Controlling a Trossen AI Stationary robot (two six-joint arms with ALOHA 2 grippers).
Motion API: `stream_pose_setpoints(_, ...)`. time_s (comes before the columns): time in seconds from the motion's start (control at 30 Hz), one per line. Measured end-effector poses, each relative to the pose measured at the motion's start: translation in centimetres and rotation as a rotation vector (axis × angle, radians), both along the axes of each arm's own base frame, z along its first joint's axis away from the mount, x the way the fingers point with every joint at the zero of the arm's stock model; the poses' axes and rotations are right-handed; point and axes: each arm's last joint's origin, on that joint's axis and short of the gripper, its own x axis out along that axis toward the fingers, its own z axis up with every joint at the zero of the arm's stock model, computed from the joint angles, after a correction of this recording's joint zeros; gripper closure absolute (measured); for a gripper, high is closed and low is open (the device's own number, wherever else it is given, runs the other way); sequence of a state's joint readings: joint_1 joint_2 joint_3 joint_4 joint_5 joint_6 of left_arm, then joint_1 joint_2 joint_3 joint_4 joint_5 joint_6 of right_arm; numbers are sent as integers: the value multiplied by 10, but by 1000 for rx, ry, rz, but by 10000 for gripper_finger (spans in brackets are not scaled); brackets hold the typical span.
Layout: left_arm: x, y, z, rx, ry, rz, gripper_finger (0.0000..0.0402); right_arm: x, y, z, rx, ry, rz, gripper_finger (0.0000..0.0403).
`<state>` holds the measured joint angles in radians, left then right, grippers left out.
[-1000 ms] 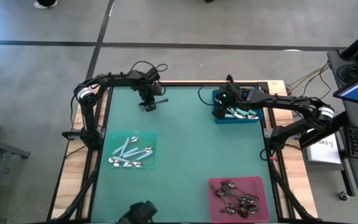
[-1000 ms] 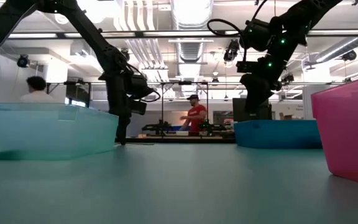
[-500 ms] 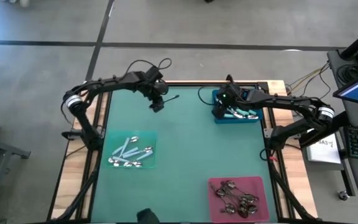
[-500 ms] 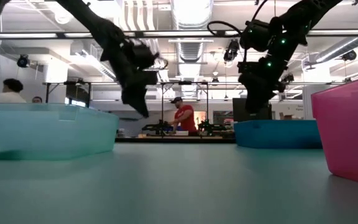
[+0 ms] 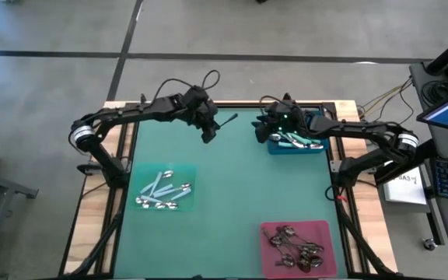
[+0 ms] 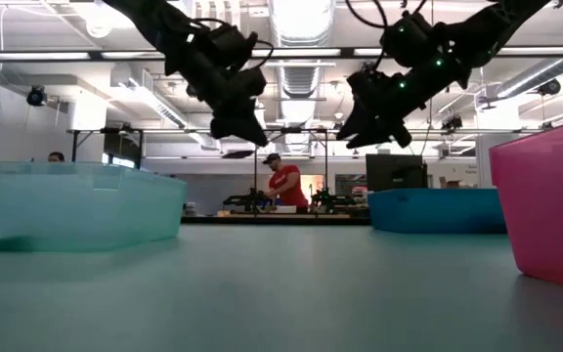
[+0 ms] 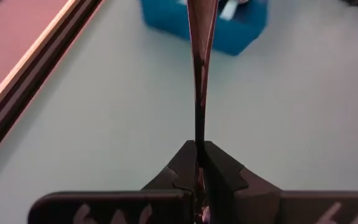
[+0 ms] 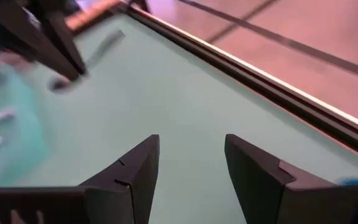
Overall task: Sort silverware by color (type)
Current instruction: Put the black spoon into the red bin
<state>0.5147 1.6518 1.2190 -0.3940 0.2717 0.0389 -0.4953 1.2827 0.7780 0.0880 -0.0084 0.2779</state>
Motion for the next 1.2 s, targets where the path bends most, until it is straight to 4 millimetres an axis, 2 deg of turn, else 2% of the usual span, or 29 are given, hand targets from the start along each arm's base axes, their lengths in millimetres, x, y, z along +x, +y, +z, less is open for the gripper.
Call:
stream_pose_setpoints(0.3, 20, -12, 13, 69, -167, -26, 402, 10, 3, -1, -8, -172, 71, 229)
stream_pose_setpoints(0.57, 29, -22, 16, 212, -158, 133, 402, 25, 6, 6, -54, -340, 153, 229)
stream_pose_setpoints(0.87, 40, -46, 20, 360, -154, 218, 402, 26, 3, 6, -126, -344, 104, 229)
stream_pose_setpoints(1.2, 44, -50, 24, 368, -198, 222, 402, 27, 2, 11, -153, -378, 103, 229)
